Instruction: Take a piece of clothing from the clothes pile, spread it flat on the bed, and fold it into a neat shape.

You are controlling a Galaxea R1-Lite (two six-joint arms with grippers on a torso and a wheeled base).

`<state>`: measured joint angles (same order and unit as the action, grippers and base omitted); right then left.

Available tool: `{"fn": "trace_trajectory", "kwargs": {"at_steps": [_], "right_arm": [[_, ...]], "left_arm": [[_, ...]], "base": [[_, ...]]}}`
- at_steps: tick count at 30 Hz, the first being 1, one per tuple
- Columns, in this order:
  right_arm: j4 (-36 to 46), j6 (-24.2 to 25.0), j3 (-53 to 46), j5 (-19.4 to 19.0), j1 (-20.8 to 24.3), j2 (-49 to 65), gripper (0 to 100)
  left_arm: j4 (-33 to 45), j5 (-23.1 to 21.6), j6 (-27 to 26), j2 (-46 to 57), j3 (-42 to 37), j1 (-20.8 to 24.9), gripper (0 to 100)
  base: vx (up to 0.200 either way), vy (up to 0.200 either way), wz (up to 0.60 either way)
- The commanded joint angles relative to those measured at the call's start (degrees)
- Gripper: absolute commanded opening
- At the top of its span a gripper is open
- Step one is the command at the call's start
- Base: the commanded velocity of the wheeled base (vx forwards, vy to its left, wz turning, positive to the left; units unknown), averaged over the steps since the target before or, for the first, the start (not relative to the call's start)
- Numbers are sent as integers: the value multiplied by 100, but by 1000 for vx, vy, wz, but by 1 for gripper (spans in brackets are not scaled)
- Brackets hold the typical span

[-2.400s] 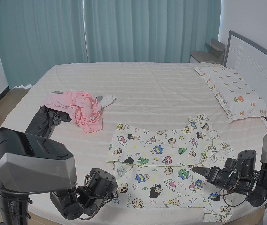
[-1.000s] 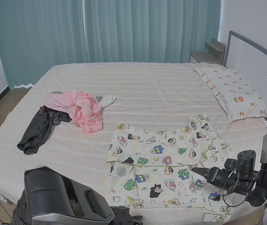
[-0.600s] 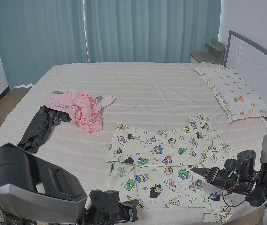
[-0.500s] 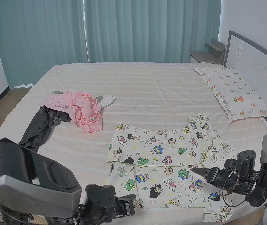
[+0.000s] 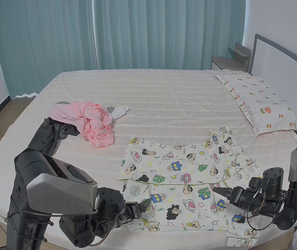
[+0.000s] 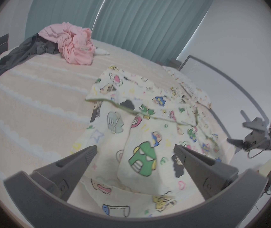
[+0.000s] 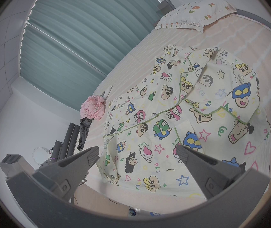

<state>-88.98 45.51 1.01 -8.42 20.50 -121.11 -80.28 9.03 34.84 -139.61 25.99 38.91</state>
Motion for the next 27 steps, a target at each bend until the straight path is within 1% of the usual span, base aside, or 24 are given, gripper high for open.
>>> {"fn": "trace_trajectory", "kwargs": {"at_steps": [1,2,3,7,10,13,15,16,18,19,20,23,27], "right_arm": [[-102,-16,-101,-1,-3,-26,100],[-102,-16,-101,-1,-3,-26,100],[-102,-16,-101,-1,-3,-26,100],[-102,-16,-101,-1,-3,-26,100],[-102,-16,-101,-1,-3,-26,100],[-102,-16,-101,-1,-3,-26,100],[-102,-16,-101,-1,-3,-26,100],[-102,-16,-101,-1,-3,-26,100],[-102,-16,-101,-1,-3,-26,100],[-102,-16,-101,-1,-3,-26,100],[-102,-16,-101,-1,6,-26,100],[-102,-24,-101,-1,6,-26,100],[-102,-33,-101,-1,6,-18,100]], "left_arm": [[504,11,-39,-234,460,-68,100],[970,2,-39,-137,635,-68,100],[1119,11,-30,-119,723,-68,100],[1181,28,-4,-102,794,-15,100],[1181,55,5,-67,706,99,100],[1181,63,163,4,679,143,100],[1295,55,541,206,627,292,100],[1365,46,603,250,600,328,100],[1629,37,673,320,591,415,100],[1629,37,673,320,591,415,100],[1919,37,726,399,591,495,100],[2297,37,823,452,653,565,100],[2350,37,928,426,750,565,100]], "base": [[0,0,0],[0,0,0],[0,0,0],[0,0,0],[0,0,0],[0,0,0],[0,0,0],[0,0,0],[0,0,0],[0,0,0],[0,0,0],[0,0,0],[0,0,0]]}}
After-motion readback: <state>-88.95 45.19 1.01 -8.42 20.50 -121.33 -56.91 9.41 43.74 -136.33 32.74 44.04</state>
